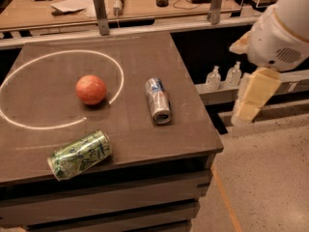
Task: Move redbull can near apple
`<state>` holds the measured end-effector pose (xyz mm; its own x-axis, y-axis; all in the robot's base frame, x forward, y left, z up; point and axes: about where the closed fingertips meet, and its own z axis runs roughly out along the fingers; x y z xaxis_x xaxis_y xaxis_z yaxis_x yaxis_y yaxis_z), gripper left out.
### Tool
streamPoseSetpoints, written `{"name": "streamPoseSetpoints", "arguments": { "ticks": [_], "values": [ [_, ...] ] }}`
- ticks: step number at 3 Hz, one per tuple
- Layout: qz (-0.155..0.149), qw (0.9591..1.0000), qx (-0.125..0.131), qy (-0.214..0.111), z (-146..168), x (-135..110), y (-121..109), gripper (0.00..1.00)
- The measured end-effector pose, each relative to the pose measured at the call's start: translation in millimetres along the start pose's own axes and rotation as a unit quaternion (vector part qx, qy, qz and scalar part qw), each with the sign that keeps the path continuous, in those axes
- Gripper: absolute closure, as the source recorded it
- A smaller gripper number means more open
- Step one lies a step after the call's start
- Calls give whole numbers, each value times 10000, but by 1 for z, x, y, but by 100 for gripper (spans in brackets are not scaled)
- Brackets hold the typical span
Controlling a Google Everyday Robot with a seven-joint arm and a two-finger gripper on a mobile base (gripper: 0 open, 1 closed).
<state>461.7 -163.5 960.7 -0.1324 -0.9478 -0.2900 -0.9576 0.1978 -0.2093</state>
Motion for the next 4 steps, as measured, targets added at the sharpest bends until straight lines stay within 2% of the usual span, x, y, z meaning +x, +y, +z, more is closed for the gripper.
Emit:
{"name": "streamPoseSetpoints", "arguments": {
  "ticks": [1,2,3,4],
  "values": [
    [-147,9992,-203,-315,22,-30,-4,0],
    [-167,9976,-376,-553,53,-65,-2,0],
    [-4,9966,-478,-667,87,-92,1,0],
    [601,9958,-454,-511,134,-106,-2,0]
  ]
}}
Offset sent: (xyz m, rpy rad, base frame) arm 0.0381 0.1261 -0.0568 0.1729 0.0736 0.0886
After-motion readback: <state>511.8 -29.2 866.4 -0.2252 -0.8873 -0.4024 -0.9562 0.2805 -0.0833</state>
